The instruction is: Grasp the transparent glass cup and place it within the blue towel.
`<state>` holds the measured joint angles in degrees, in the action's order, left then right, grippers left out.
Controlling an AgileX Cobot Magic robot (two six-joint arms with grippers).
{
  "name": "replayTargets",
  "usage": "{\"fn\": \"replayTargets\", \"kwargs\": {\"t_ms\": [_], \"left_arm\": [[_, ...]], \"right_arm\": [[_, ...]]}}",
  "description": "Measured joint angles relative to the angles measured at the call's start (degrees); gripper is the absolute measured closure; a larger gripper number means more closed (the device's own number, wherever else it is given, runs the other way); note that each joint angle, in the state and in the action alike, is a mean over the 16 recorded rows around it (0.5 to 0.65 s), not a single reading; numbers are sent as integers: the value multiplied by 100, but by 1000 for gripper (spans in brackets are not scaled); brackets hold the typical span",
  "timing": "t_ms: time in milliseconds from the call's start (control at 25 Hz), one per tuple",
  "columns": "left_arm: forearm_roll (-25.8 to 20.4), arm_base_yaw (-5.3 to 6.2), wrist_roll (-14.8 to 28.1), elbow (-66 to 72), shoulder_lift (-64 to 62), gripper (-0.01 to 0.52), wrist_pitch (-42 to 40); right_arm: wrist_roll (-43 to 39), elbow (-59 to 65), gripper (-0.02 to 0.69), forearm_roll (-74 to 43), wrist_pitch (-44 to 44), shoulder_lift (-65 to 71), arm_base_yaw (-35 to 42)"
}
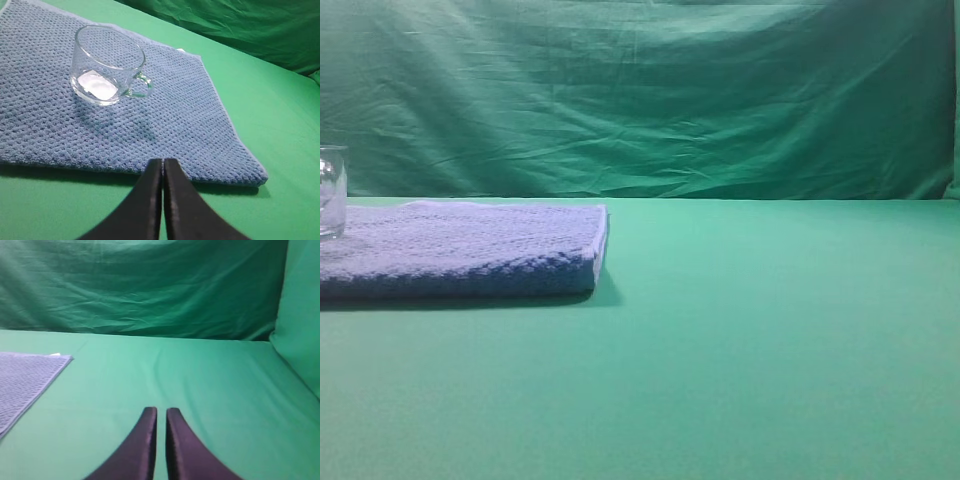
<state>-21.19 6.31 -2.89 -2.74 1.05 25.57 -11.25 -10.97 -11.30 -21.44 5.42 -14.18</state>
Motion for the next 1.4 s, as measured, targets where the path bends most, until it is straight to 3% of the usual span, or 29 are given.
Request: {"fn": "replayTargets", "kwargs": {"t_ms": [520,1400], "left_arm": [[0,0,0,0,0,514,0],[0,0,0,0,0,514,0]], "right_arm": [[-22,1089,604,133,6,-590,1070],[-6,1251,604,184,-83,-590,1200]]}}
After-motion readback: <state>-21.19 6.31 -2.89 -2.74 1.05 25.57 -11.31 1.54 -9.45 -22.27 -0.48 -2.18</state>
